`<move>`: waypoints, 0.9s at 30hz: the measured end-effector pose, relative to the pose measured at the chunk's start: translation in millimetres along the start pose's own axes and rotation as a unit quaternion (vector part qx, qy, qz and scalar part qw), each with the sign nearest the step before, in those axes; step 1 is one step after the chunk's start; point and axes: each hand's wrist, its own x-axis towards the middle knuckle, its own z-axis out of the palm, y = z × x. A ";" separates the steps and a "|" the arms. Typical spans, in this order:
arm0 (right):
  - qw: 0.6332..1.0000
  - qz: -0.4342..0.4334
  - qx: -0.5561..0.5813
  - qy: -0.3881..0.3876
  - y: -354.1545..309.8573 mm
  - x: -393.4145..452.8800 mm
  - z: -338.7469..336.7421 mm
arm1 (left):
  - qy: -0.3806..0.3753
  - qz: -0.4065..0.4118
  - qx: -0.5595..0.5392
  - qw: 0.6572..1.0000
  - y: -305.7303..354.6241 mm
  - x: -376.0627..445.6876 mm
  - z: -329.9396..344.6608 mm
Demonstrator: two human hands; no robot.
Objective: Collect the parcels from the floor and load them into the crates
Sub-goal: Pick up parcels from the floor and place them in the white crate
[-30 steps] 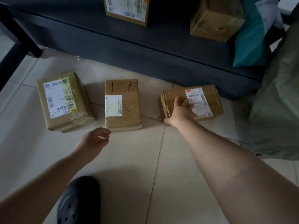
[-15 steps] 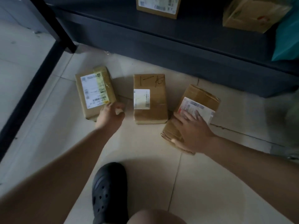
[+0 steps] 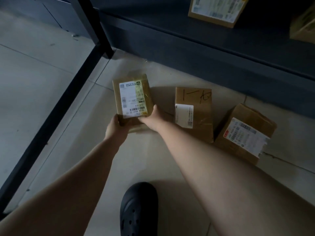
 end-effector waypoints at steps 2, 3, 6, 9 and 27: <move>0.999 -0.031 0.026 0.036 -1.9 -0.4 1.8 | 0.039 0.039 -0.035 0.998 4.0 -3.5 -10.9; 0.996 -0.056 0.022 0.061 -5.9 -2.8 0.0 | 0.056 0.053 -0.053 0.996 7.3 -6.2 -17.1; 0.985 -0.135 0.026 0.104 -24.8 -16.1 -13.6 | 0.062 0.080 -0.120 0.988 22.3 -20.8 -28.4; 0.972 -0.163 0.058 0.160 -38.5 -38.2 -32.9 | 0.043 0.115 -0.193 0.974 51.5 -39.7 -27.0; 0.920 -0.010 0.116 0.375 151.1 -196.7 -175.8 | -0.196 0.225 0.122 0.947 133.4 -160.5 125.2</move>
